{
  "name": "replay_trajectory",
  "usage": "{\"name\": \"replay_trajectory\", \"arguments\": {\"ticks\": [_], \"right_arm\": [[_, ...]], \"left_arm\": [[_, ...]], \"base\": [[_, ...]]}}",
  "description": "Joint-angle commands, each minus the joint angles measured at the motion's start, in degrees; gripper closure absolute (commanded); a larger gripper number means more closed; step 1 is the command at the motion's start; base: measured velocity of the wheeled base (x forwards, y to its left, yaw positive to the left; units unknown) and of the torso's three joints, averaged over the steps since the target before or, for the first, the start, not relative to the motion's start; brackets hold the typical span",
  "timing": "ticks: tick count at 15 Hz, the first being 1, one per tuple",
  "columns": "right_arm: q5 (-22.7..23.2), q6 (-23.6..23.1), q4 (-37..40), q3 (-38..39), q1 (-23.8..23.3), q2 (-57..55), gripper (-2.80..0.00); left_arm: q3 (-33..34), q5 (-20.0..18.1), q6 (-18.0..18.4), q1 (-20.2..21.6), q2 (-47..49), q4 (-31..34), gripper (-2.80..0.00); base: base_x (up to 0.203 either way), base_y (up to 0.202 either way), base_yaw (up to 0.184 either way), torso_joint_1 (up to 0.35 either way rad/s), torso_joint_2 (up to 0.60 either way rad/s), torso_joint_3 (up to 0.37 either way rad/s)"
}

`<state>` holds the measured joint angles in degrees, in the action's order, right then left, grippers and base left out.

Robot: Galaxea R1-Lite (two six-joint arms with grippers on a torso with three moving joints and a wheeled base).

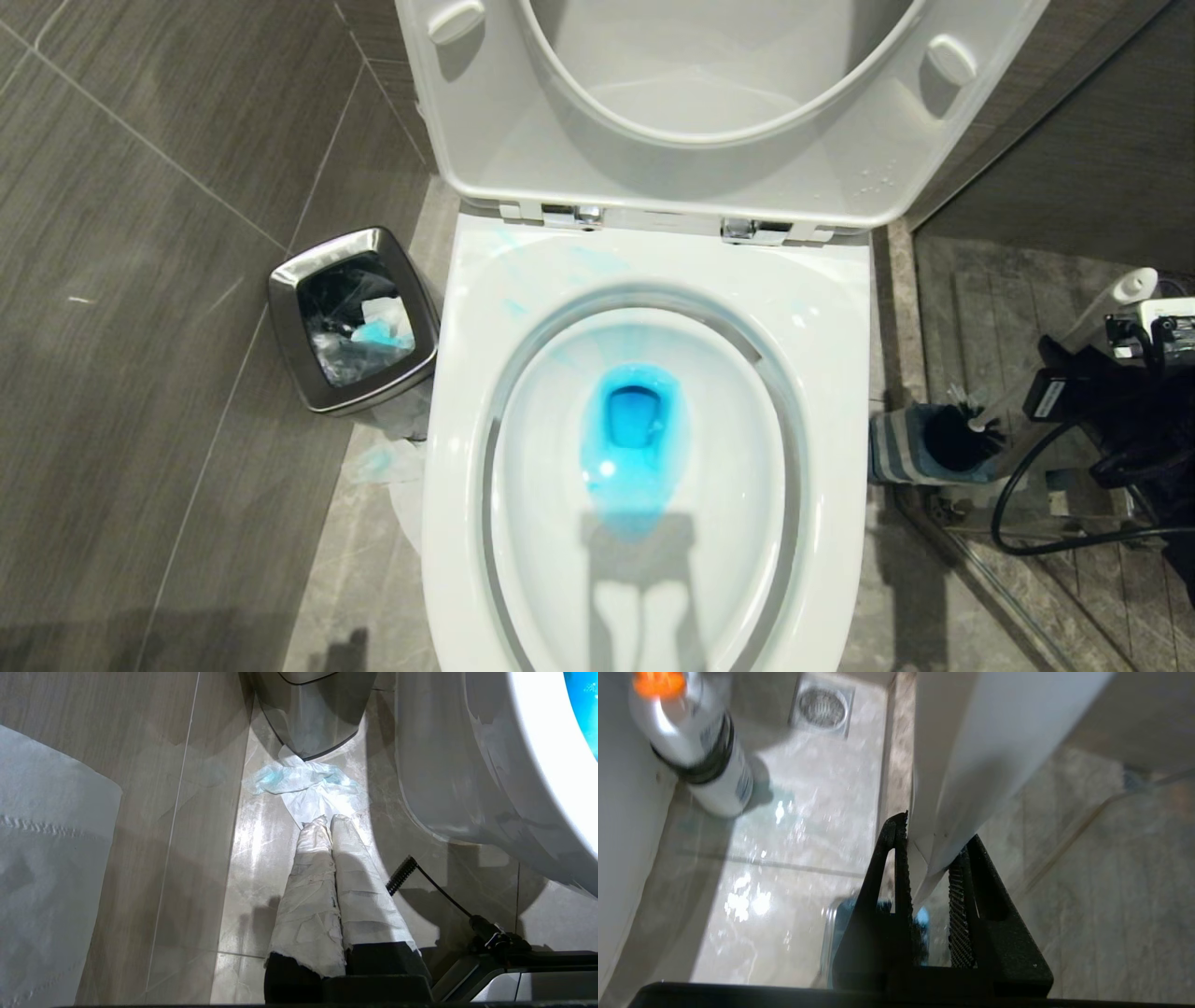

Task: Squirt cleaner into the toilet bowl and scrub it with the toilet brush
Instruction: Scrub the toilet bowl

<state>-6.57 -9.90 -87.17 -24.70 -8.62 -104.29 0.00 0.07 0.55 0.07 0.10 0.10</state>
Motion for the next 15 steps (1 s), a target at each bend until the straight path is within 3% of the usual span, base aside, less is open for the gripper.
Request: {"name": "replay_trajectory", "arguments": {"ticks": [1,8,12,15], "right_arm": [[-0.4,0.01,-0.49,0.15,0.06,3.18,0.0],[0.34,0.9,2.29,5.98,0.15,18.62,0.0],[0.88,0.95,16.74,4.68,0.96,30.33,0.0],[0.93,1.62,31.99,-1.61,1.23,38.62,0.0]], "left_arm": [[0.0,0.02,-0.2,0.01,-0.01,0.08,0.0],[0.0,-0.07,-0.2,0.01,-0.01,0.08,0.0],[0.0,0.01,-0.2,0.01,-0.01,0.08,0.0],[0.0,0.02,-0.2,0.01,-0.01,0.04,0.0]], "base": [[0.0,0.0,0.0,0.0,0.0,0.0],[0.0,0.0,0.0,0.0,0.0,0.0],[0.0,0.0,0.0,0.0,0.0,0.0],[0.0,0.0,0.0,0.0,0.0,0.0]]}}
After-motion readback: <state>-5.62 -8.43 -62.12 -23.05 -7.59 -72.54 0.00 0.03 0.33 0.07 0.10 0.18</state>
